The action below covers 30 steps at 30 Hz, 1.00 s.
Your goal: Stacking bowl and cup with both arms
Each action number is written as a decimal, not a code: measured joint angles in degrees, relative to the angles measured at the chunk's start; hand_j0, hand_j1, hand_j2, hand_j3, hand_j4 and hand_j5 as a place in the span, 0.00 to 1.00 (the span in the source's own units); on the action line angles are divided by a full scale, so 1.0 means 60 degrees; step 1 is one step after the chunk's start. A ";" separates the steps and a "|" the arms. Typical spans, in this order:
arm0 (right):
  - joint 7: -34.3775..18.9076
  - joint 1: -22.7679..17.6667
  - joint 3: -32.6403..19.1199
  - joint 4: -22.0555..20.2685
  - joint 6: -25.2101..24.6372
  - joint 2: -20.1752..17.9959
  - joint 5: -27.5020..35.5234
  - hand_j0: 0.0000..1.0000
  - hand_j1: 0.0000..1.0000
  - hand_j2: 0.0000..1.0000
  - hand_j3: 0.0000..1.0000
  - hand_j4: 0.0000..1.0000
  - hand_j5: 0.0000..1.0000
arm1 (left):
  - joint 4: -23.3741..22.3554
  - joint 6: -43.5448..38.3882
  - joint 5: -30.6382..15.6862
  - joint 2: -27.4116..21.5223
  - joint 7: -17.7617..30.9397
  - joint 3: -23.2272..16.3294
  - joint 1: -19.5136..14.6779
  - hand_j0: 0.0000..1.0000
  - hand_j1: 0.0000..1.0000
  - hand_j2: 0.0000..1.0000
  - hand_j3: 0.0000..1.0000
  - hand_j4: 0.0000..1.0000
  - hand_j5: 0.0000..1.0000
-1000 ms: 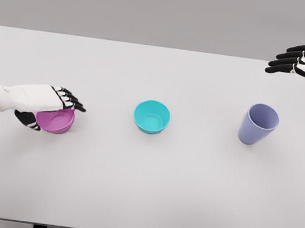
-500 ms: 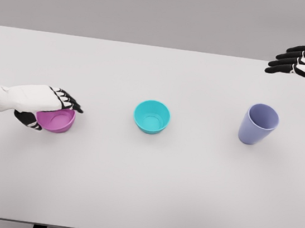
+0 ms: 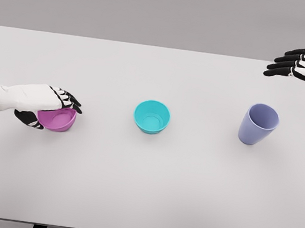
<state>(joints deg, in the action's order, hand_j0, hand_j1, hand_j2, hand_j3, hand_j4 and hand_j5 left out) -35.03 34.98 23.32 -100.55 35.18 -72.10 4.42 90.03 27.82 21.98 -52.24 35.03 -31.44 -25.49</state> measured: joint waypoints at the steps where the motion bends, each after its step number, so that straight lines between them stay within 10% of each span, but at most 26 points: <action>1: 0.0000 0.0000 0.0000 0.0000 0.0000 -0.0002 0.0000 1.00 1.00 1.00 1.00 1.00 1.00 | 0.0017 0.0000 -0.0029 -0.0004 0.0000 0.0002 -0.0015 0.72 0.72 0.72 0.72 0.72 0.72; 30: 0.0000 0.0000 -0.0001 0.0000 0.0000 -0.0021 0.0000 1.00 1.00 1.00 1.00 1.00 1.00 | 0.0838 0.0045 -0.0212 0.0381 0.0002 -0.0015 -0.0718 0.67 0.67 0.67 0.67 0.67 0.67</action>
<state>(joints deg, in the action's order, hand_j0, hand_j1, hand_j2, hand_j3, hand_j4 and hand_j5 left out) -35.03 34.98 23.31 -100.55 35.18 -72.23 4.42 95.06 28.09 20.71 -49.95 35.04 -31.52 -29.79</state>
